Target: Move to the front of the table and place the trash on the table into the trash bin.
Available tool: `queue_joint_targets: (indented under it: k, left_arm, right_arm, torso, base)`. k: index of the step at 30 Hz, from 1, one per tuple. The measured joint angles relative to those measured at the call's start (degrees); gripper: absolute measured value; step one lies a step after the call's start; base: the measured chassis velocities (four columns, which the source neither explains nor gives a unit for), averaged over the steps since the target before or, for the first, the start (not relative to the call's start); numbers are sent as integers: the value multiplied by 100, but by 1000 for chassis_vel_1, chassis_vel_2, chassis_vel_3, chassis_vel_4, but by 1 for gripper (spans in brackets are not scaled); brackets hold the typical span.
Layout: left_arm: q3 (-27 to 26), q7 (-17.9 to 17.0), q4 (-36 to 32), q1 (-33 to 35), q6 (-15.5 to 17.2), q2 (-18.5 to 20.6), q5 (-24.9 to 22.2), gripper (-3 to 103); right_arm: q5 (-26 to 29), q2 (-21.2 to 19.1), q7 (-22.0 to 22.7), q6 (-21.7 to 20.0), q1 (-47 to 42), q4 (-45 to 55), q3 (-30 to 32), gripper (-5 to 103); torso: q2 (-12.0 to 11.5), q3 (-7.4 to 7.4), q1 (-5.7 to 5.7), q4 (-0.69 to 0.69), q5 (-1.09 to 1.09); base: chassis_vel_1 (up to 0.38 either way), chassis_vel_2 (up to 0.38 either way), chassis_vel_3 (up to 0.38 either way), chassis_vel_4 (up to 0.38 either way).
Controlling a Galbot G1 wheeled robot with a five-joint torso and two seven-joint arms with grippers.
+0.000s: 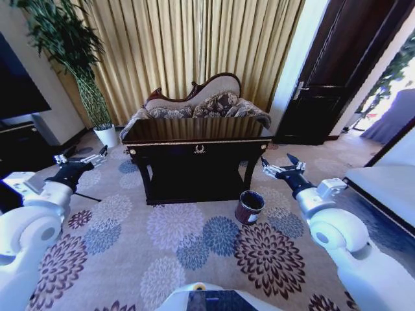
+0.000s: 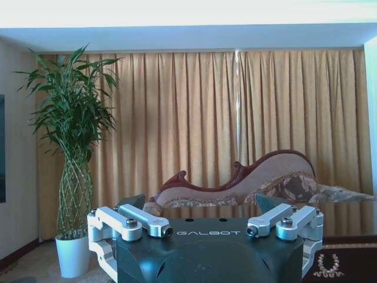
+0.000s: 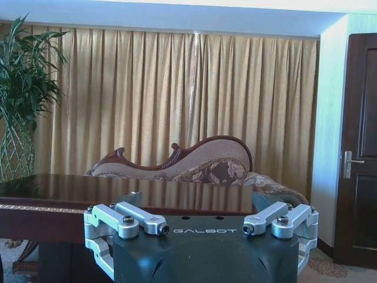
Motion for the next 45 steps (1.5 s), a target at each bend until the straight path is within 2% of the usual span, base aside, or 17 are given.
queue_joint_targets:
  k: [12,16,20,22,25,27,31,33,36,38,39,40,43,45]
  left_arm:
    - [21,-1,-31,12,-3,-43,37,100]
    - [25,-1,-51,15,-6,-80,48,100]
    - [25,-9,-66,35,-9,-112,73,100]
    - [10,-22,-77,55,-9,-131,80,100]
    - [-66,-22,-138,122,18,-174,79,100]
    - [-100,-22,-172,160,31,-196,77,100]
    - [-162,-31,-219,228,42,-275,78,100]
    - [-261,-22,-284,353,48,-382,92,100]
    - [-419,-3,-397,510,86,-557,113,100]
    - [-591,13,-514,672,144,-808,127,100]
    - [-591,13,-514,672,144,-808,127,100]
    - [-748,47,-592,807,199,-1022,150,100]
    - [-922,135,-664,1000,249,-1253,259,100]
    - [-964,135,-681,1088,252,-1307,329,100]
  right_arm:
    - [3,-10,-2,3,-15,-42,55,100]
    - [4,-9,-2,3,-25,-49,71,100]
    - [4,-8,-3,3,-30,-60,80,100]
    - [4,-8,-3,5,-30,-72,84,100]
    - [4,-8,-3,10,-27,-105,93,100]
    - [2,-8,-3,12,-22,-120,96,100]
    - [-45,6,-3,46,-8,-175,92,100]
    - [-158,23,-9,176,-8,-278,59,100]
    - [-222,35,-24,236,-30,-386,43,100]
    - [-263,42,-26,265,-66,-492,34,100]
    - [-263,42,-26,265,-66,-492,34,100]
    - [-295,34,-27,270,-99,-585,28,100]
    - [-381,-25,-16,223,-119,-794,23,100]
    - [-455,-45,-5,181,-123,-875,23,100]
  torso:
    - [0,0,0,0,0]
    - [-1,0,1,-4,3]
    - [0,-1,0,4,-2]
    - [0,-1,0,4,-1]
    - [-1,1,1,-4,3]
    - [0,-1,-1,-5,1]
    - [0,-1,-1,0,1]
    - [1,-1,-2,4,-3]
    - [2,-2,-2,-1,0]
    - [0,0,-1,-4,2]
    - [0,0,-1,-4,2]
    - [-1,2,2,-1,4]
    - [-1,2,2,1,1]
    - [-1,1,2,1,2]
  base:
    - [160,-164,-151,163]
    - [161,-174,-176,163]
    - [153,-173,-122,213]
    - [169,-147,-179,185]
    - [166,-162,-208,152]
    - [158,-173,-209,133]
    - [175,-156,-173,139]
    - [146,-107,-141,126]
    - [60,-32,-30,34]
    - [0,0,0,0]
    - [0,0,0,0]
    - [0,0,0,0]
    - [0,0,0,0]
    - [0,0,0,0]
